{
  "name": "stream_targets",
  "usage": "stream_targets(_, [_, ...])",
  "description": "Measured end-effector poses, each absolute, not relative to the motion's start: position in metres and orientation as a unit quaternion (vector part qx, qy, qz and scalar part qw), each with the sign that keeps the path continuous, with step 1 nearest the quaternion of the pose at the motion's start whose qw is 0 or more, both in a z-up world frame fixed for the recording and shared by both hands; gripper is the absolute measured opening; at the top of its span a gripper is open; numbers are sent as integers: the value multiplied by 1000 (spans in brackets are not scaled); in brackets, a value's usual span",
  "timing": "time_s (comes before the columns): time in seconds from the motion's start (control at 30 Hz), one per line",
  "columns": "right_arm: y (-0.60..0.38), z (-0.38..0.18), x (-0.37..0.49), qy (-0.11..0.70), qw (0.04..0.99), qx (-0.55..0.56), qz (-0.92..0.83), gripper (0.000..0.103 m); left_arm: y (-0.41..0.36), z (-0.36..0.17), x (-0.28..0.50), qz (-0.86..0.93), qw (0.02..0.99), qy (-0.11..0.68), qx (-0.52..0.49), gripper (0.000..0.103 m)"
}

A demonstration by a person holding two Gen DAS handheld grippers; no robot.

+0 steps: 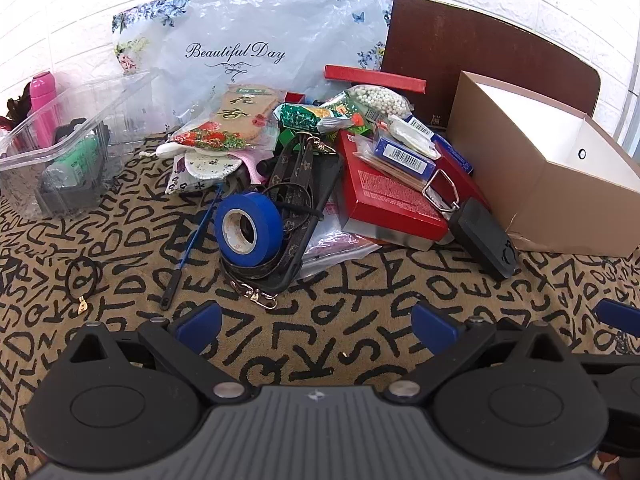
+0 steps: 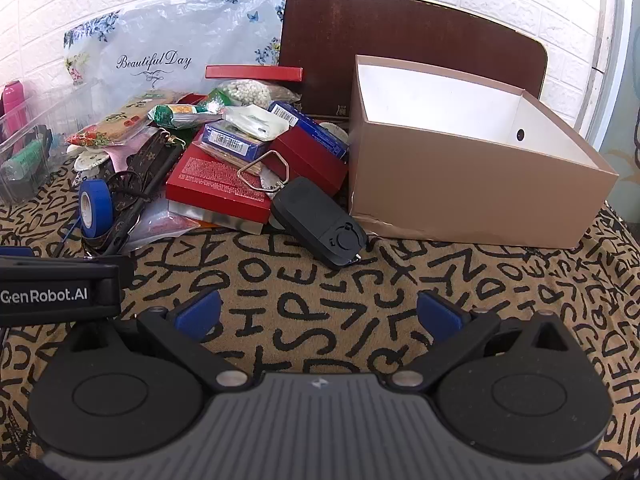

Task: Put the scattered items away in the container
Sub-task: 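Move the left tool toward the black key fob with metal ring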

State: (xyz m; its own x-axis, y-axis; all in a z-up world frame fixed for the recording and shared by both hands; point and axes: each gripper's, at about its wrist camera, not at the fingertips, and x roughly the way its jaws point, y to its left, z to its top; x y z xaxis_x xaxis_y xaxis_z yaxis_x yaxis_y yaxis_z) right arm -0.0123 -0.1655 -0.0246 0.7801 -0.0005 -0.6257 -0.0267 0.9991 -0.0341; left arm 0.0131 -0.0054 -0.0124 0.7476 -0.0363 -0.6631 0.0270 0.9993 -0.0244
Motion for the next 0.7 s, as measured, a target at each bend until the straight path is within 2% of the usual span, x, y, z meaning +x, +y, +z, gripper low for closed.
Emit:
stream_targets(0.5, [-168,-35,0,342,939,-16,22,101,-5,-23,28,-33,926,374,-25,103])
stream_targets(0.7, [-180,-38,13,298,953,-50,29,101,-7,-25,41,-48,924,377,-38,103])
